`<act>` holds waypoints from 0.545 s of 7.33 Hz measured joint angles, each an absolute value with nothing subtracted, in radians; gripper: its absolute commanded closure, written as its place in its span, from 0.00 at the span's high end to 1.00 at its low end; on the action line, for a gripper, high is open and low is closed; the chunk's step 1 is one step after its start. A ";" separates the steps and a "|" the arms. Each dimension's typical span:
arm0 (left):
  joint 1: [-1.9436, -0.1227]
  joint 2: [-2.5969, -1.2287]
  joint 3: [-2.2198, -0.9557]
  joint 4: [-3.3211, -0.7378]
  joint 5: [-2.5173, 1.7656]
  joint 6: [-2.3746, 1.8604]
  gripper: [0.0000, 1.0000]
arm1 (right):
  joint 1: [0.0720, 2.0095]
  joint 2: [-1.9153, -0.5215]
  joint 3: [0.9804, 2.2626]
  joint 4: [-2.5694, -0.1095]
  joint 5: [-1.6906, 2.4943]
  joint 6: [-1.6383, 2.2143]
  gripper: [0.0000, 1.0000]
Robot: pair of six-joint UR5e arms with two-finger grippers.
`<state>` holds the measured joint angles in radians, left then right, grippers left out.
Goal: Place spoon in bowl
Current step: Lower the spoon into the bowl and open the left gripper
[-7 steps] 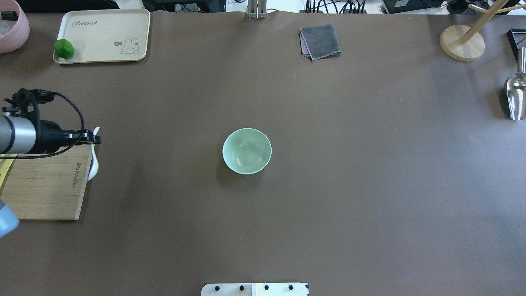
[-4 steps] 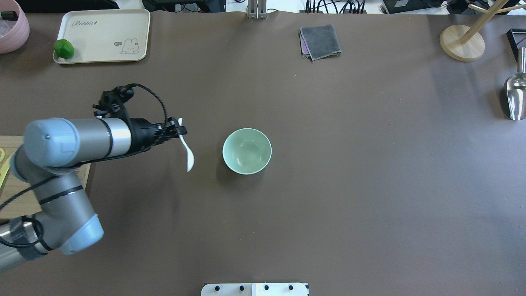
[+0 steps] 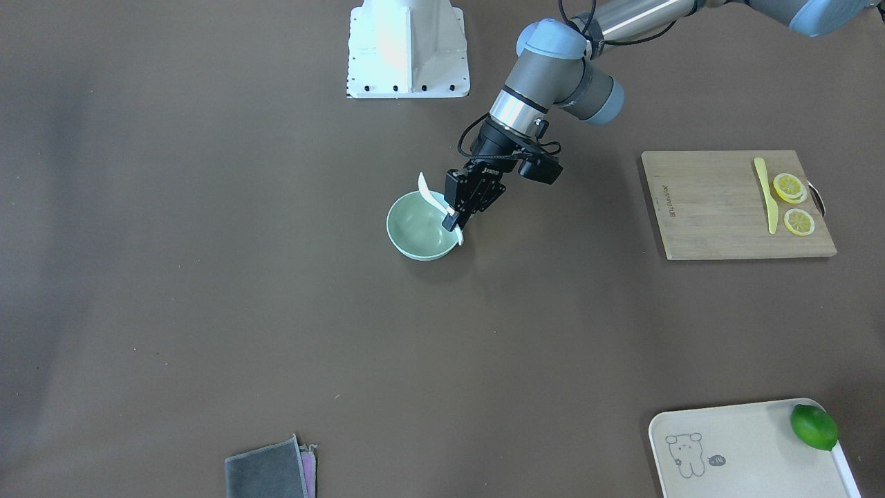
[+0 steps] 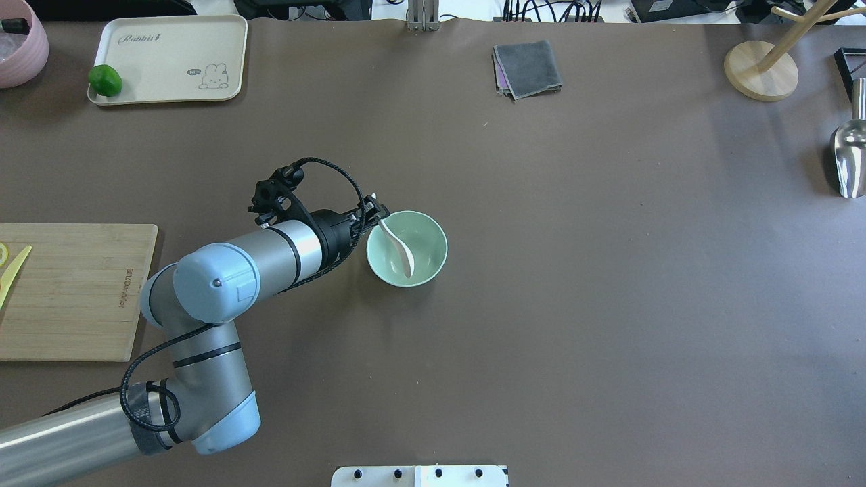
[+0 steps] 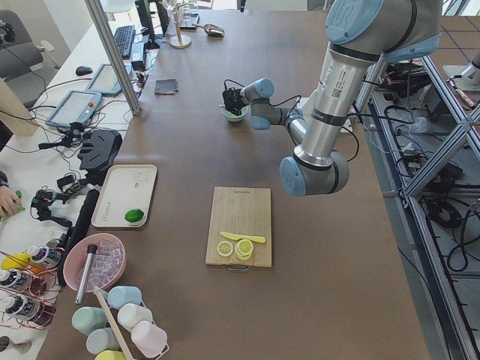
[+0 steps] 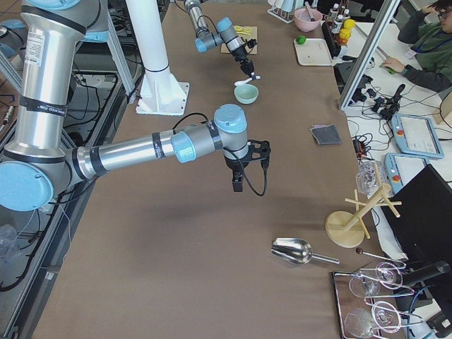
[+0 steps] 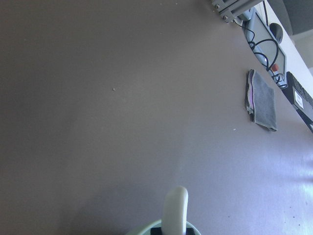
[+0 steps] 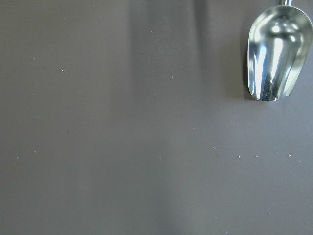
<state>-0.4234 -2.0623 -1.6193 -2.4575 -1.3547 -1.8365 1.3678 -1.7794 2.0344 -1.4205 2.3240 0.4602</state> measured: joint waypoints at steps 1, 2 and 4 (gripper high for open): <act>-0.415 -2.066 -1.614 -2.457 -1.320 -1.836 0.98 | 1.368 -1.779 2.034 -1.420 2.324 0.460 1.00; -0.410 -2.064 -1.620 -2.457 -1.294 -1.833 0.98 | 1.368 -1.779 2.034 -1.420 2.324 0.460 1.00; -0.413 -1.985 -1.707 -2.457 -1.301 -1.800 0.98 | 1.368 -1.780 2.032 -1.421 2.324 0.460 1.00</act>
<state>-0.4125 -1.9852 -1.7074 -2.4567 -1.3015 -1.8003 1.3678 -1.7799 2.0322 -1.4205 2.3240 0.4605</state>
